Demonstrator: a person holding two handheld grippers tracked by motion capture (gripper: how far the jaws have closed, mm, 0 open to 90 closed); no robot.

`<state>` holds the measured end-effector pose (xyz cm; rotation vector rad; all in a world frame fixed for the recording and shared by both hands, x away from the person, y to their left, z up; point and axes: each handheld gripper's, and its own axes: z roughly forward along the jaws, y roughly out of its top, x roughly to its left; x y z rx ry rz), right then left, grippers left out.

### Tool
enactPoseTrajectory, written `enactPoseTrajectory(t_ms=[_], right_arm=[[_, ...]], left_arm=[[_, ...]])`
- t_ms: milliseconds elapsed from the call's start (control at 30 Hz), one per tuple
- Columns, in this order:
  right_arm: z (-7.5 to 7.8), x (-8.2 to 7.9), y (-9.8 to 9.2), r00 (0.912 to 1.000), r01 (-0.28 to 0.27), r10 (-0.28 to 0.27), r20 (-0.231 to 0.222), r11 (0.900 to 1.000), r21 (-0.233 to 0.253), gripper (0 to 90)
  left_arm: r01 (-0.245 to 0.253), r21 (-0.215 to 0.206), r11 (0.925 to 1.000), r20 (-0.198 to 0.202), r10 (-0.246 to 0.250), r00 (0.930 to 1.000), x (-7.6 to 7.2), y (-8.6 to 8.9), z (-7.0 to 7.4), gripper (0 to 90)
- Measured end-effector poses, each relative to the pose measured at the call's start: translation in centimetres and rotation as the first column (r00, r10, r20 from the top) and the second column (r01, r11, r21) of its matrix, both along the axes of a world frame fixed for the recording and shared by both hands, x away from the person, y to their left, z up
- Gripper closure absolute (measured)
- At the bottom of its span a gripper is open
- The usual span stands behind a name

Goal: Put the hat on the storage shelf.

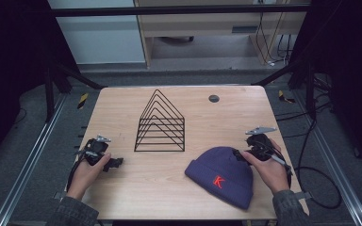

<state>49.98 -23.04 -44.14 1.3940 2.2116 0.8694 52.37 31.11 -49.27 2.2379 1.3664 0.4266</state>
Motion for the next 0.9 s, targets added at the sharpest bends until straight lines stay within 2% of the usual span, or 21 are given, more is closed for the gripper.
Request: enactPoseTrajectory(t_ms=[100, 133, 200, 467, 600, 900], right_arm=[[0.4, 1.0, 0.5, 0.9986, -0.031, 0.031, -0.044, 1.0, 0.001, 21.9], [0.4, 1.5, 0.8, 0.9972, -0.043, 0.043, -0.061, 0.999, -0.004, 25.7], [0.2, 2.1, 1.0, 0.9958, -0.051, 0.05, -0.077, 0.999, -0.002, 28.3], [-0.6, 2.9, 2.2, 0.9905, -0.091, 0.09, -0.104, 0.996, -0.005, 40.4], [-0.8, 2.9, 2.4, 0.9885, -0.099, 0.098, -0.115, 0.995, -0.005, 42.0], [-1.9, 2.5, 1.8, 0.9877, -0.076, 0.076, -0.136, 0.997, 0.007, 42.8]], left_arm=[[0.001, 0.0, 1.0, 0.0, -0.001, 1.0, 0.0, 0.0, 0.0, 0.0], [0.002, 0.001, 1.0, 0.0, -0.002, 1.0, 0.0, 0.0, 0.0, 0.0], [0.002, 0.001, 1.0, 0.002, -0.002, 1.0, 0.0, 0.0, 0.0, 0.0], [0.004, -0.001, 1.0, -0.001, -0.004, 1.0, 0.1, 0.0, 0.0, 0.0], [0.005, -0.001, 1.0, -0.001, -0.005, 1.0, 0.1, 0.0, 0.0, 0.0], [0.006, 0.0, 1.0, -0.005, -0.006, 1.0, 0.1, 0.0, 0.0, 0.0]])
